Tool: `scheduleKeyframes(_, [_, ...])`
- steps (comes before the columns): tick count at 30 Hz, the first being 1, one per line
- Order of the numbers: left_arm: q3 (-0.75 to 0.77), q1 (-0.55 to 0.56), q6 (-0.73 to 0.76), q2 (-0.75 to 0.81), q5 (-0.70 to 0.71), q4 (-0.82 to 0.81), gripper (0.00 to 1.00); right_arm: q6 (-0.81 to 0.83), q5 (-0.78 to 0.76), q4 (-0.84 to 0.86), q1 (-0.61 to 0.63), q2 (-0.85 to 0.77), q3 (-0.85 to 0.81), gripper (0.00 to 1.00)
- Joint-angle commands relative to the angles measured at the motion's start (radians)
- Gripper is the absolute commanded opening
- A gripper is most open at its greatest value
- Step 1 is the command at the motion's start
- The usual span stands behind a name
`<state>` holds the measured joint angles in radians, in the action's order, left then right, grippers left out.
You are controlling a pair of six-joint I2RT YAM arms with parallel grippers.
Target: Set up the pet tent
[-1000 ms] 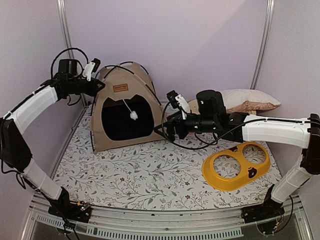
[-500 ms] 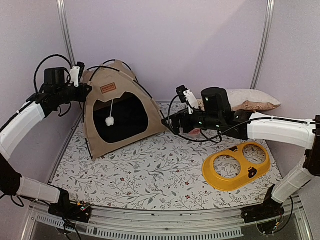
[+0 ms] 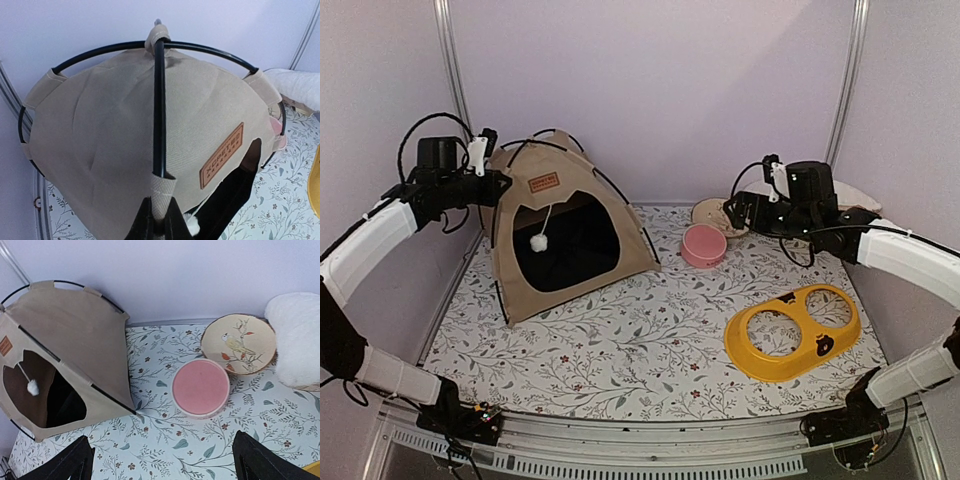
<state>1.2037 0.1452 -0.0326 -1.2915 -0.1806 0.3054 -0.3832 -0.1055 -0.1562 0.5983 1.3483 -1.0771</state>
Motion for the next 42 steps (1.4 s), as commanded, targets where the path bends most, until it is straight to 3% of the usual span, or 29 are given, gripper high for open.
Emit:
scheduleKeyframes(1, [0.062,0.008,0.033,-0.016,-0.082,0.075,0.0,-0.066,-0.081,-0.07,-0.111,-0.092,0.005,0.99])
scheduleKeyframes(11, [0.047,0.011,0.04,0.011,-0.132,0.134,0.03,-0.093,0.059,-0.077,-0.524,-0.003,-0.087,0.99])
scheduleKeyframes(12, [0.045,0.012,0.035,0.015,-0.133,0.136,0.09,-0.097,0.083,-0.07,-0.56,0.023,-0.1,0.99])
scheduleKeyframes(13, [0.044,0.012,0.029,0.02,-0.134,0.138,0.23,-0.108,0.114,-0.059,-0.597,0.043,-0.11,0.99])
scheduleKeyframes(17, [0.039,0.012,-0.009,0.056,-0.065,0.127,0.55,-0.141,0.177,0.005,-0.701,0.135,-0.125,0.99])
scheduleKeyframes(26, [0.107,0.013,-0.052,0.175,0.052,0.117,0.83,-0.226,0.284,0.076,-0.802,0.357,-0.292,0.99])
scheduleKeyframes(35, [0.156,0.04,-0.083,0.289,-0.026,0.139,0.84,-0.291,0.319,0.012,-0.834,0.556,-0.47,1.0])
scheduleKeyframes(42, [0.131,0.096,-0.124,0.322,-0.032,0.133,0.84,-0.22,0.24,-0.017,-0.82,0.468,-0.443,0.99])
